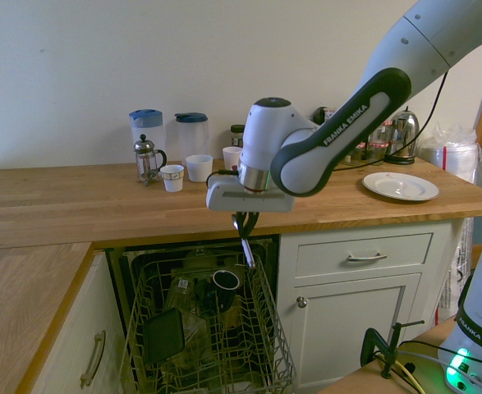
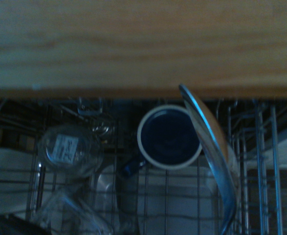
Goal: Put the spoon in the dishwasher
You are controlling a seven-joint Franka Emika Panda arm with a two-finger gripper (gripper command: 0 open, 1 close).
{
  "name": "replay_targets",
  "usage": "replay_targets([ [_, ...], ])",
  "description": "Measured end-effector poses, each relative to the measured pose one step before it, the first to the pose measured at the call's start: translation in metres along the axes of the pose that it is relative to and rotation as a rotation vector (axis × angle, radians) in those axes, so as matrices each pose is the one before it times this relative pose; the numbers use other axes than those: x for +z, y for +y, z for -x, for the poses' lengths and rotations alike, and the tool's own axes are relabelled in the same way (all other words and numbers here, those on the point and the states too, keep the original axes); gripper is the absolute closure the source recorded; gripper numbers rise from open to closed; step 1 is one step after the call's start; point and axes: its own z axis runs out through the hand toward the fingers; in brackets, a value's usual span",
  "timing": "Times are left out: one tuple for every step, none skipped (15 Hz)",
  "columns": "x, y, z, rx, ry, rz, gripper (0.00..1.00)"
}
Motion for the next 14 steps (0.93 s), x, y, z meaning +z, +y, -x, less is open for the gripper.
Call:
replay_targets([
  [0.00664, 0.01032, 0.00627, 0.00323, -0.00714, -0.00483, 1.00],
  [0.00711, 0.00941, 0.00358, 0.00001, -0.00566, -0.00467, 1.00],
  [0.00960, 0.00906, 0.00262, 0.00025, -0.00474, 0.00153, 1.00],
  [0.01202, 0.00770, 0.00263, -0.00246, -0.00572, 0.00895, 1.00],
  [0.01361, 0.00609, 0.00395, -0.00521, -0.00677, 0.00926, 1.00],
  [0.01491, 0.00598, 0.00416, -0.00290, -0.01117, 0.00980, 1.00],
  [0.01481, 0.00475, 0.00268, -0.00116, -0.01148, 0.01114, 1.00],
  [0.01350, 0.00111, 0.00097, -0.00233, -0.00609, 0.01336, 1.00],
  [0.01283, -0.00160, -0.00054, -0.00316, -0.00032, 0.01165, 1.00],
  [0.01342, -0.00306, -0.00093, 0.00072, -0.00192, 0.00940, 1.00],
  [0.01379, -0.00293, 0.00020, 0.00236, -0.00830, 0.00825, 1.00],
  [0.01389, -0.00233, 0.00054, 0.00340, -0.00924, 0.00861, 1.00],
  [0.01308, -0.00191, 0.00164, 0.00256, -0.00635, 0.00936, 1.00],
  [0.01048, -0.00186, 0.00237, 0.00312, -0.00806, 0.00434, 1.00],
])
